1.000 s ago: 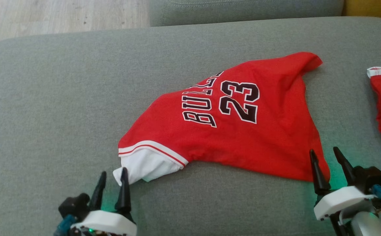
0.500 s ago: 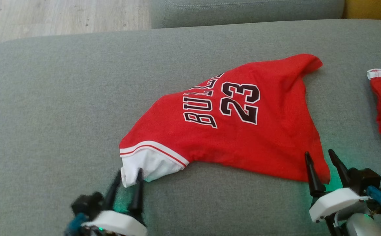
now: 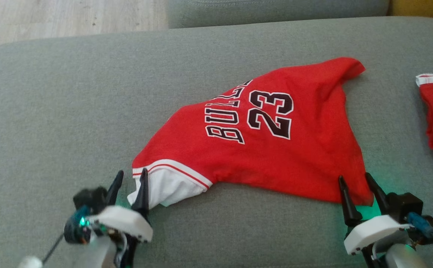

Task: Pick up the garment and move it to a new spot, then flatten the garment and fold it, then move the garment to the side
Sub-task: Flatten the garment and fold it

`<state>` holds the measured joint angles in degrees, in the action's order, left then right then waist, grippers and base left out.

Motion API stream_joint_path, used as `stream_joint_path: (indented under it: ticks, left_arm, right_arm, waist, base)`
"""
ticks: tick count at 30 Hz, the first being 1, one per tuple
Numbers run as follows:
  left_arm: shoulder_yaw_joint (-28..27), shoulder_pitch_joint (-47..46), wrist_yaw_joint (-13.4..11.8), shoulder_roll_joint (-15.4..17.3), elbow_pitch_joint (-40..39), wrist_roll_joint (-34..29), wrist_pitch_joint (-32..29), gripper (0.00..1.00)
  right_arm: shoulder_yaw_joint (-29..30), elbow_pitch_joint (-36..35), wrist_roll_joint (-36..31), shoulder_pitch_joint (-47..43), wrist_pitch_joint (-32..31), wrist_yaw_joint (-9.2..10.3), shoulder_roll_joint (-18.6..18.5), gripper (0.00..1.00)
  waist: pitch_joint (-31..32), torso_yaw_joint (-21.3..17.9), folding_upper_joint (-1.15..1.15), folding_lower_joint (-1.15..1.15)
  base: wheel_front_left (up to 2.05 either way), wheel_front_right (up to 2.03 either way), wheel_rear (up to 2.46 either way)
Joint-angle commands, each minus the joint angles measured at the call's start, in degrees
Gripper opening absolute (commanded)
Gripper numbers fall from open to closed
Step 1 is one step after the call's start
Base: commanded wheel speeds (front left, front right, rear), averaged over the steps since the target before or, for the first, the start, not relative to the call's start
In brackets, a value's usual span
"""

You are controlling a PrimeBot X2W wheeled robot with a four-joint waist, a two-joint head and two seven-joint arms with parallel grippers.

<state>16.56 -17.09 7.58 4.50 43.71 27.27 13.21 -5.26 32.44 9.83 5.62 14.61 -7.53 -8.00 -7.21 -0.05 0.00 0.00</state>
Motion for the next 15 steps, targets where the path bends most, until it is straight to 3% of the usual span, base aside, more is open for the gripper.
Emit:
stream_joint_path:
  ticks: [1,9,10,12,13,15]
  left_arm:
    - [-1.2,-3.3,-0.1,1.4,-0.1,0.3,-0.3,1.0]
    - [3.1,-9.8,-0.1,1.6,11.0,1.9,-5.3,1.0]
    - [3.7,-10.0,-0.1,1.4,11.9,2.1,-5.8,0.82]
    - [5.3,-10.3,-0.1,1.3,12.6,2.3,-5.6,0.21]
    - [6.0,-10.5,-0.1,1.3,12.5,2.4,-4.6,0.0]
    - [7.7,-10.8,-0.1,1.3,11.9,2.3,-2.5,0.0]
  right_arm:
    - [-1.3,-1.1,-0.4,2.4,0.4,0.04,-0.3,1.0]
    - [-1.0,-0.2,-0.5,2.6,0.4,0.04,-0.1,1.0]
    - [-0.9,-0.2,-0.5,2.6,0.4,0.04,-0.1,1.0]
    - [-0.6,-0.3,-0.5,2.6,0.4,0.04,-0.1,1.0]
    - [-0.4,-0.3,-0.5,2.5,0.4,0.04,0.0,1.0]
    - [0.0,-0.3,-0.6,2.3,0.4,0.04,0.1,1.0]
  waist:
    - [-0.1,-0.2,0.0,0.0]
    - [-0.6,-1.2,0.0,0.0]
    - [-0.6,-1.2,0.0,0.0]
    - [-0.6,-1.2,0.0,0.0]
    - [-0.5,-1.0,0.0,0.0]
    - [-0.1,-0.5,0.0,0.0]
  base:
    - [0.0,0.0,0.0]
    - [0.0,0.0,0.0]
    - [0.0,0.0,0.0]
    - [0.0,0.0,0.0]
    - [0.0,0.0,0.0]
    - [0.0,0.0,0.0]
